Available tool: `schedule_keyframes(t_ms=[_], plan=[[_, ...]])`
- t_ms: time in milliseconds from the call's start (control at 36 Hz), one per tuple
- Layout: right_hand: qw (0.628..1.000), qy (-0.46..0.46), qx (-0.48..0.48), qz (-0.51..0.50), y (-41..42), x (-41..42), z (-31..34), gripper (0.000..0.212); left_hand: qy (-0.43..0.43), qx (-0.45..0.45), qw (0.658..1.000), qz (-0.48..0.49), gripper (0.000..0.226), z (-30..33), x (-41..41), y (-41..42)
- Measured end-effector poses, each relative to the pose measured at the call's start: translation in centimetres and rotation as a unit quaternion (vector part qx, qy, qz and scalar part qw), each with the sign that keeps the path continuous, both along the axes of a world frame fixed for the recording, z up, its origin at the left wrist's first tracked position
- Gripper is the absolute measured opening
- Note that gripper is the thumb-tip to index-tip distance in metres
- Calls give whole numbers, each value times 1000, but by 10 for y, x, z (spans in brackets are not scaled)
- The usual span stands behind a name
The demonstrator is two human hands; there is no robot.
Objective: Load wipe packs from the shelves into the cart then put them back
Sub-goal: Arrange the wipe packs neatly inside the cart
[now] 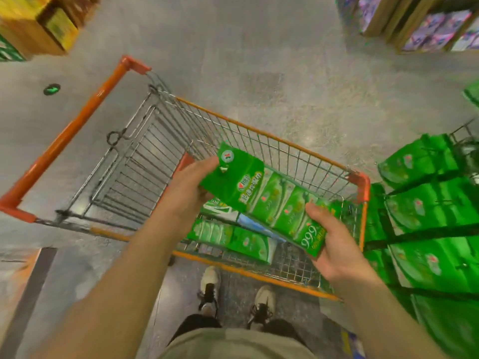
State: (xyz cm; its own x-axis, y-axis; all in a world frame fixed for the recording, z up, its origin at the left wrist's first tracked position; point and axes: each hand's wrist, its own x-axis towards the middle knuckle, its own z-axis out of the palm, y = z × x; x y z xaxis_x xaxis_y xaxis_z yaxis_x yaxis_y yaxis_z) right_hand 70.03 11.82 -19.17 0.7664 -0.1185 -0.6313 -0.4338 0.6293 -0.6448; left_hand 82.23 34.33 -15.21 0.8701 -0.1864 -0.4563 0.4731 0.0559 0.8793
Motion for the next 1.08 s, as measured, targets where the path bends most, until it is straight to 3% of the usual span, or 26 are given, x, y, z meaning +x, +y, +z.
schedule_keyframes(t_ms=[56, 139, 194, 361, 389, 500, 556, 611, 667, 750, 806, 861, 944, 1083], plan=[[999, 33, -23, 19, 6, 7, -9, 91, 41, 29, 998, -39, 54, -16, 10, 17], [996, 51, -65, 42, 20, 19, -21, 43, 80, 116, 978, -154, 79, -41, 21, 38], [991, 70, -81, 79, 34, 28, -34, 53, 102, 163, 959, -207, 89, -57, 28, 49], [984, 133, -63, 103, 78, 55, -87, 58, 188, 191, 927, -262, 47, -114, 52, 68], [982, 145, -60, 104, 85, 60, -98, 56, 201, 198, 921, -267, 51, -128, 58, 74], [976, 176, -58, 113, 110, 84, -149, 37, 252, 236, 893, -288, 111, -233, 82, 118], [972, 199, -62, 110, 121, 94, -172, 36, 287, 250, 881, -282, 116, -282, 91, 135], [969, 204, -70, 116, 131, 101, -194, 52, 310, 249, 880, -261, 117, -311, 97, 145], [964, 216, -77, 132, 140, 105, -222, 84, 321, 268, 875, -243, 109, -284, 99, 133], [960, 233, -76, 135, 147, 100, -292, 120, 319, 288, 877, -213, 47, -272, 101, 122], [958, 252, -61, 125, 153, 101, -322, 137, 308, 322, 873, -200, 41, -282, 103, 119], [955, 269, -45, 114, 162, 110, -310, 148, 295, 321, 882, -180, 39, -294, 104, 118], [948, 300, -37, 99, 179, 130, -276, 135, 284, 325, 890, -147, 39, -310, 106, 114], [935, 333, -61, 101, 188, 135, -298, 111, 276, 358, 882, -133, 29, -328, 103, 112]])
